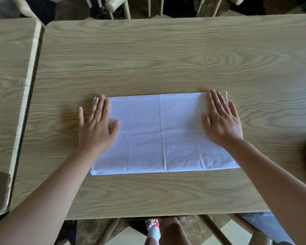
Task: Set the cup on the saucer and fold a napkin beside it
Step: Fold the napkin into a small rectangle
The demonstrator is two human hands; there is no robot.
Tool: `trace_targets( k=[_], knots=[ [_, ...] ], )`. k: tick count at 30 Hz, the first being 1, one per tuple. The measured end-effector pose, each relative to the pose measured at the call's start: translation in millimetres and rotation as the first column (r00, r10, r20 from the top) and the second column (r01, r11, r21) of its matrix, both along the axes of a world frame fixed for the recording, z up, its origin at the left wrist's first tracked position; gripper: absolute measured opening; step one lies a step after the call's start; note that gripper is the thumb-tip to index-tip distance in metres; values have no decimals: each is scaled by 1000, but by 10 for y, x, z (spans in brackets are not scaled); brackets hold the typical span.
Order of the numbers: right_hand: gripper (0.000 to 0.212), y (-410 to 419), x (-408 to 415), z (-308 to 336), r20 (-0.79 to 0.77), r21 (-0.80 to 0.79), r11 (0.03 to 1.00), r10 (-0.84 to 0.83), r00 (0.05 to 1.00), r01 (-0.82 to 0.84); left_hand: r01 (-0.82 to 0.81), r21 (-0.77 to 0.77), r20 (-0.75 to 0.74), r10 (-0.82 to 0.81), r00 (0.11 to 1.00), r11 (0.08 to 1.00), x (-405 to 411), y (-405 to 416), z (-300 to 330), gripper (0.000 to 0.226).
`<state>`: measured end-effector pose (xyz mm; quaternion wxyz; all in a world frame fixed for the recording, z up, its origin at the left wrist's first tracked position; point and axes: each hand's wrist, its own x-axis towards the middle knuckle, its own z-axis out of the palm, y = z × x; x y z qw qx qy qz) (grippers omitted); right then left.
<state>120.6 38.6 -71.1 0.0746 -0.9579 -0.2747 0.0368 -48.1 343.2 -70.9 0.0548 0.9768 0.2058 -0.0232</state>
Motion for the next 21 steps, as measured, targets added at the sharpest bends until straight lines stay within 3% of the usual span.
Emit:
trace_targets(
  k=[3,6,9,13,16,21],
  knots=[
    [70,26,-56,108,3,-14,1000,-28,1000,28,-28,13,0,28,1000,1000,10,-40,100,78],
    [63,138,-345,244,87,75,997,-31,996,25,-81,-7,159,81,984,997,15,-263,247,70],
    [57,362,-859,295,71,158,987,10,997,-21,34,-5,256,-31,966,999,-37,-827,278,59],
    [57,516,-1356,133,-149,60,996,79,986,-71,191,-56,91,-185,978,980,-258,-1363,80,55],
    [56,464,-1389,23,-162,50,995,90,983,-82,200,-55,12,-199,980,978,-291,-1323,-5,54],
    [58,374,-1324,26,-132,31,998,55,990,-51,33,-71,-31,-35,999,997,-423,-1004,-24,62]
  ],
)
